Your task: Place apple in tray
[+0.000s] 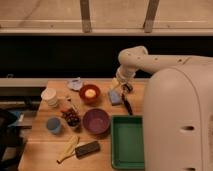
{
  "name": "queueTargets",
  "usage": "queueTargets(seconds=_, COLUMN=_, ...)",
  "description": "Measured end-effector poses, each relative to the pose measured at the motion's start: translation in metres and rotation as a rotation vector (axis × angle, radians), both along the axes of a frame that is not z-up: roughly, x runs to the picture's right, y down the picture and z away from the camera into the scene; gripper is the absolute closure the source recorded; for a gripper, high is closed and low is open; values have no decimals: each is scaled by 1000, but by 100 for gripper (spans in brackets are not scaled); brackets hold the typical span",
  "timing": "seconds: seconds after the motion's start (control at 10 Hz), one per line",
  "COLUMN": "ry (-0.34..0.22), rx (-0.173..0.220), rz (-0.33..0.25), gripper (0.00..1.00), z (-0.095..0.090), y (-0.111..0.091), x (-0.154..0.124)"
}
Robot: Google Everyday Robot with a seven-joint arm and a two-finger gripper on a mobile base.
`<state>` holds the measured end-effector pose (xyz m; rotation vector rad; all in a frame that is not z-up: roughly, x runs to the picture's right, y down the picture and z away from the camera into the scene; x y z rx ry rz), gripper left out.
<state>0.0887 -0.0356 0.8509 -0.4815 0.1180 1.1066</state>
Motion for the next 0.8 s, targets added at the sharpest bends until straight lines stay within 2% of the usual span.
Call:
queueTargets(seconds=0.1, ry=-30, rx=8, rz=-12, gripper=20, z=2, y=-8, x=-17)
queueTargets(seconds=0.2, ry=-83, rx=18, rz=-19, gripper=20, z=3, y=-18, x=-39)
queueTargets(seconds=0.3, ry=-108, rx=22, rz=-23, gripper=20, z=3, y=-22, x=-49)
queueTargets(seconds=0.6, ry=-108, rx=20, rz=-24, gripper=20, z=2, y=-22, x=-49)
queueTargets(seconds=0.8, ry=-97, rx=-15, rz=-36, gripper=20, z=2, y=-13, x=-43)
